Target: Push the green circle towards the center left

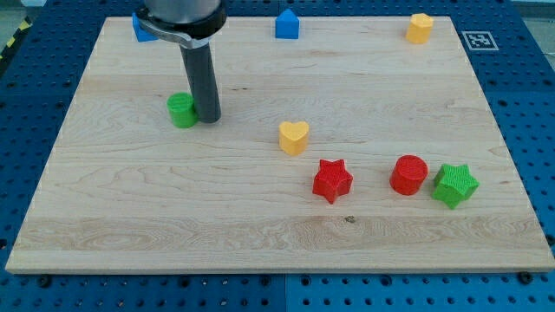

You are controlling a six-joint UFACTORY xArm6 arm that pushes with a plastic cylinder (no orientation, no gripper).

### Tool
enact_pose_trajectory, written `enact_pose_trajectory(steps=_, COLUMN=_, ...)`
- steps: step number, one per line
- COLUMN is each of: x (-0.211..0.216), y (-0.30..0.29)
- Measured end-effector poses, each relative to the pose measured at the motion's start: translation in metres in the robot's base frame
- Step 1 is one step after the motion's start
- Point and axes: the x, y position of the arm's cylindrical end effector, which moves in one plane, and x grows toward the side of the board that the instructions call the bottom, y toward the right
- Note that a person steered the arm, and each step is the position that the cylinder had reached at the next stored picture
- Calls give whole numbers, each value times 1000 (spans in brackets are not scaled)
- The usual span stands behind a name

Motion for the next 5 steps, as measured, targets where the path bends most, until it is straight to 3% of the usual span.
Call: enact_pose_trajectory(steps=5, x=-4, y=-68)
